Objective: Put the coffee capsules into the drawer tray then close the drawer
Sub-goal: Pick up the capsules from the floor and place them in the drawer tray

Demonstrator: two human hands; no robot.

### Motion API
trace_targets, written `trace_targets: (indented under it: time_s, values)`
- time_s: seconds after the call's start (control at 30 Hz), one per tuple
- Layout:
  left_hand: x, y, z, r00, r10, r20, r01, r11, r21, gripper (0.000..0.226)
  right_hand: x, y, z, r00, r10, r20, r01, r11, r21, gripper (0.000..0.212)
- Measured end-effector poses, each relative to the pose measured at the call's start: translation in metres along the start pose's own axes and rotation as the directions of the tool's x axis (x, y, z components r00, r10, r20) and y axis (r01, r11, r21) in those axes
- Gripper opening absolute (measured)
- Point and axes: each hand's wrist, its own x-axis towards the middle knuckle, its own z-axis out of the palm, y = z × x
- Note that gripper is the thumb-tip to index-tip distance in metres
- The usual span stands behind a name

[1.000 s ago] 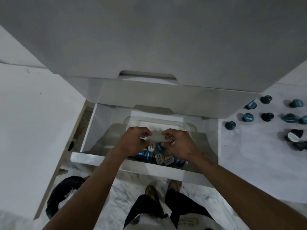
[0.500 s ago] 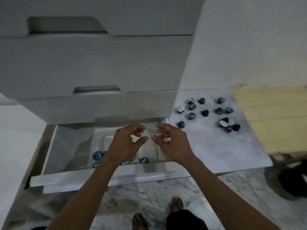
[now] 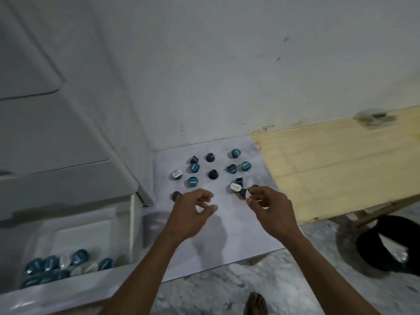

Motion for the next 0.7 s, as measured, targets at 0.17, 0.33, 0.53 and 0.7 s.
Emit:
trace_targets:
  time_s: [0.17,0.33,0.53,0.7]
  values:
    - [0.016,0.006,0.072,0.988,-0.15,0.022,0.149,0.988,0.046,0.025,0.043,0.049,-0.032,0.992,0.087,0.09,-0.077,0.991,-0.11,0.023]
    - [0.048,0.0,0.118,0.979,-0.199,0.04,0.193,0.973,0.131,0.029,0.086,0.083,-0.029,0.974,0.145,0.171,-0.11,0.974,-0.199,0.026]
    - [0.089,-0.01,0.163,0.972,-0.207,0.107,0.179,0.957,0.23,0.042,0.123,0.109,-0.01,0.954,0.119,0.276,-0.02,0.942,-0.336,0.044]
    - [0.107,-0.018,0.189,0.975,-0.2,0.098,0.143,0.9,0.412,0.05,0.148,0.124,0.009,0.909,0.046,0.414,0.133,0.91,-0.394,0.045]
